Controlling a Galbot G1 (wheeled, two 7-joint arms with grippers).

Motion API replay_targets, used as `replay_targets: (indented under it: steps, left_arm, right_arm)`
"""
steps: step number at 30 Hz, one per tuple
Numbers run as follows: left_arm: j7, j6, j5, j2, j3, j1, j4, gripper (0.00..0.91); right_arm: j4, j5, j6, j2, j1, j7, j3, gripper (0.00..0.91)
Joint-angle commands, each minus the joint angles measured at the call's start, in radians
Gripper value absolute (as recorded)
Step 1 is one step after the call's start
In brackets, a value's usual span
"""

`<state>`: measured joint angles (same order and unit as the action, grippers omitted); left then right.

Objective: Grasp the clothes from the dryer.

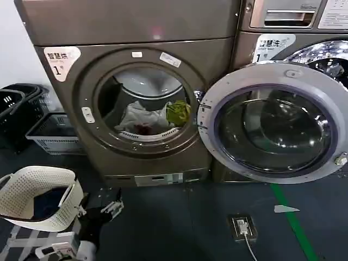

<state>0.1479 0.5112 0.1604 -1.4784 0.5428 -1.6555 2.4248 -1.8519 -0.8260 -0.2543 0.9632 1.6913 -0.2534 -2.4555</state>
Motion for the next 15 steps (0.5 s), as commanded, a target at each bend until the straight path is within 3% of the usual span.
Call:
replay_targets:
  steps: [1,8,15]
  left_arm:
    - [-0.001,0.001,0.002,-0.002,0.001,0.001,-0.001,0.907]
    - [-0.004,0.002,0.004,-0.005,0.002,0.003,0.002,0.907]
    - [-0.007,0.004,0.007,-0.008,0.002,0.004,0.003,0.907]
  right_arm:
    - [-0.001,-0.001,0.002,0.0,0.0,0.009,0.002,0.907]
    - [0.0,-0.004,0.063,0.002,-0.003,0.008,0.016,0.907]
    - [0.008,-0.029,0.063,0.003,-0.004,0.003,0.011,0.907]
